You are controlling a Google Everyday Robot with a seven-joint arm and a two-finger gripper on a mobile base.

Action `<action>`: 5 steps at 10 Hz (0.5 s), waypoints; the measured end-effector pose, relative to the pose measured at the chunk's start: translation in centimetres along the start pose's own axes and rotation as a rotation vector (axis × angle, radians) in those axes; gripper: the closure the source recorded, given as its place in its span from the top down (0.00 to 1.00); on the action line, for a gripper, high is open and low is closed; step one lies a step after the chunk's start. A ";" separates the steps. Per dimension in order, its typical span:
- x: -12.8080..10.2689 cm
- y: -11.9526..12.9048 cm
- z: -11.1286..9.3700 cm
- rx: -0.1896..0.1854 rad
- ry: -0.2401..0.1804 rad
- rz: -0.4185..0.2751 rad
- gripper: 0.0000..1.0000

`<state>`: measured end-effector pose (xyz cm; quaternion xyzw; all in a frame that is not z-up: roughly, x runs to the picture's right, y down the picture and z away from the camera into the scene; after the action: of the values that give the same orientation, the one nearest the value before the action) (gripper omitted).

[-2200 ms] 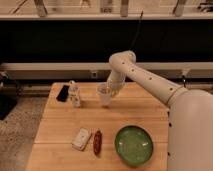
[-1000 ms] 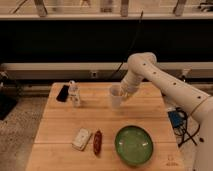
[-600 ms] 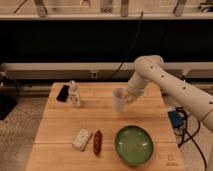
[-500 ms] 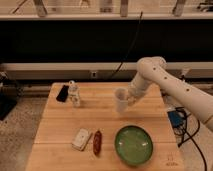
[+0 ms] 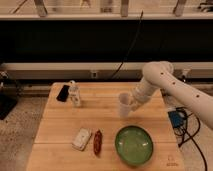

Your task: Place the ceramic cup in the ceramic bowl

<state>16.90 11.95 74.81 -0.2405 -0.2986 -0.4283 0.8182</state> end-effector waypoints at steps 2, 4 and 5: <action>-0.9 1.6 -0.1 0.004 -0.008 0.008 0.00; -1.6 2.8 0.0 0.009 -0.015 0.016 0.00; -2.2 3.7 0.0 0.008 -0.018 0.021 0.00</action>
<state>19.02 15.08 72.79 -0.2442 -0.3053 -0.4163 0.8209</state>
